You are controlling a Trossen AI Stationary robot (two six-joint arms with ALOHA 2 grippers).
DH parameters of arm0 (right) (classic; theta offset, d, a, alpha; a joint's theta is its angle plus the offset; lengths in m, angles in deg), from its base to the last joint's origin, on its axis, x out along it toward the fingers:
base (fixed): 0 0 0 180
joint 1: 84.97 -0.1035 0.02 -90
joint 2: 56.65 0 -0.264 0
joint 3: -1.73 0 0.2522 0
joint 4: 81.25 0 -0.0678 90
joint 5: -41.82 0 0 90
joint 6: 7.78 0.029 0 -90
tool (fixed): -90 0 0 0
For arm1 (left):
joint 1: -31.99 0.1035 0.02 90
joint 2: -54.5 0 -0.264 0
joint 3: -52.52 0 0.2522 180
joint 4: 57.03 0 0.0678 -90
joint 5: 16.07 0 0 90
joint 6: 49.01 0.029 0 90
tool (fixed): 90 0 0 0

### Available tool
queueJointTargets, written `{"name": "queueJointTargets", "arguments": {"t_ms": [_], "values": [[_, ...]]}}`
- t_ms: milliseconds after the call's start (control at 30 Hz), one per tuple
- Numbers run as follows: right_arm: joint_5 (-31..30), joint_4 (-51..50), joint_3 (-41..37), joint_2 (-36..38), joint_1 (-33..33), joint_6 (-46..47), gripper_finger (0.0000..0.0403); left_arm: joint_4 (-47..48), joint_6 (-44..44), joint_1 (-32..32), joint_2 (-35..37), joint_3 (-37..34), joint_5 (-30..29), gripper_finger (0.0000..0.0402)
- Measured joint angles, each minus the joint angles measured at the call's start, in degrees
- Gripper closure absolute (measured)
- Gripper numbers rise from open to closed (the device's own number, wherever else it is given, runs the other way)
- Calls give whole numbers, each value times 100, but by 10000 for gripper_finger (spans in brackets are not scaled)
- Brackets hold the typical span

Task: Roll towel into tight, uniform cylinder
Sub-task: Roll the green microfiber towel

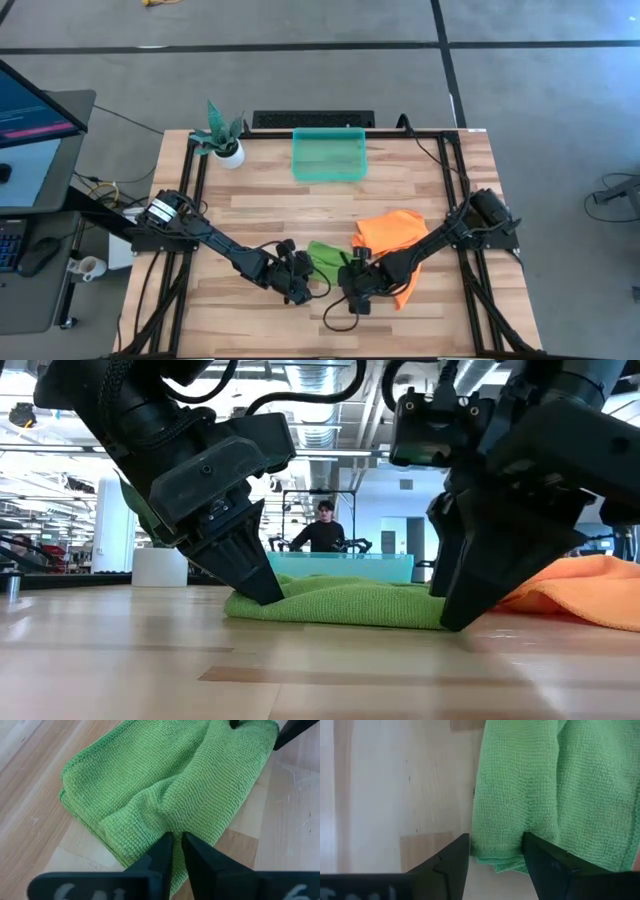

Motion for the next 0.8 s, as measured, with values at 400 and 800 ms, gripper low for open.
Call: {"name": "queueJointTargets", "arguments": {"t_ms": [400, 800], "values": [[-91, 260, -24, -177, 43, 441, 255, 213, 671, 3, 73, 0, 29, 296], [-31, 488, -21, -317, 55, 449, 329, 1697, 1099, -86, 1185, 9, -159, 294]]}}
